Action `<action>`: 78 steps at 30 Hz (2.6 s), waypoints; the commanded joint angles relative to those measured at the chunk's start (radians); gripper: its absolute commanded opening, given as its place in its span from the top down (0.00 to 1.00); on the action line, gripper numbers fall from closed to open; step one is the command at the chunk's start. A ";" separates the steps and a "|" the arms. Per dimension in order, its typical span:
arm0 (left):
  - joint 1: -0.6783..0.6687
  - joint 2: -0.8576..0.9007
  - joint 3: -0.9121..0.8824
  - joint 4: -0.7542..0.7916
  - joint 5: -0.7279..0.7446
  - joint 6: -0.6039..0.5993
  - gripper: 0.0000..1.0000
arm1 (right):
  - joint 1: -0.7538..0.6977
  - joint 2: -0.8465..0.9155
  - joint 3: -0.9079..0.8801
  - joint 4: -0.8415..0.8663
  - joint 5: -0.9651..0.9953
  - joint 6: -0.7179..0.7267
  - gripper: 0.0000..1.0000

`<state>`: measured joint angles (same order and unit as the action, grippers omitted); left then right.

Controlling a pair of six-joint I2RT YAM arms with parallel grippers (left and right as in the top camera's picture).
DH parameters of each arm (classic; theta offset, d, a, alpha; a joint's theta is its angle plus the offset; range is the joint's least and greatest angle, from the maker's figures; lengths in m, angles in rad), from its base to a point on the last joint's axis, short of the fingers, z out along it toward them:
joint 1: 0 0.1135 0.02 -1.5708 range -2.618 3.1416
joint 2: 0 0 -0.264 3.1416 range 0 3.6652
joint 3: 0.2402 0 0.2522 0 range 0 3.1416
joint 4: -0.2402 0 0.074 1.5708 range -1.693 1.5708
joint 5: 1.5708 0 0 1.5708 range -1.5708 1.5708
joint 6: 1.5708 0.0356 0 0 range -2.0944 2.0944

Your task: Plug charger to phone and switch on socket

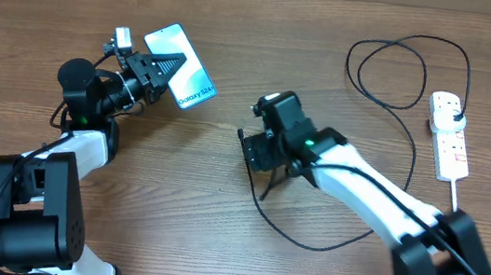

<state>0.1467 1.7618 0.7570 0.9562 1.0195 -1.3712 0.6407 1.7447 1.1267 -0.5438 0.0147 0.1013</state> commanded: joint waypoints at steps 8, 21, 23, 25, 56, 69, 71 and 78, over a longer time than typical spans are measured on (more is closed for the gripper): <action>0.018 -0.015 0.005 -0.021 0.036 0.064 0.96 | 0.100 0.193 0.153 0.016 0.179 -0.083 0.20; 0.018 -0.015 0.005 -0.021 0.047 0.063 0.96 | 0.101 0.274 0.154 0.107 0.151 -0.085 0.48; 0.018 -0.015 0.005 -0.021 0.047 0.063 0.96 | 0.101 0.278 0.154 0.112 0.137 -0.084 0.50; 0.018 -0.015 0.005 -0.021 0.047 0.063 0.96 | 0.101 0.284 0.154 0.113 0.138 -0.084 0.53; -0.053 -0.015 0.005 0.018 0.074 -0.029 0.96 | -0.309 -0.201 0.362 -0.441 -0.745 -0.085 0.96; -0.120 -0.015 0.005 0.072 0.031 -0.074 0.96 | -0.316 -0.217 0.236 -0.458 -0.661 -0.117 0.82; -0.106 -0.015 0.005 0.072 0.019 -0.071 0.96 | -0.304 -0.216 0.236 -0.410 -0.532 -0.101 0.22; -0.048 -0.015 0.005 0.040 0.022 -0.023 0.96 | -0.242 -0.168 0.236 -0.281 -0.317 -0.097 0.00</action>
<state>0.0711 1.7618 0.7570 1.0035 1.0470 -1.4368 0.3725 1.5417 1.3624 -0.8577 -0.4450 -0.0063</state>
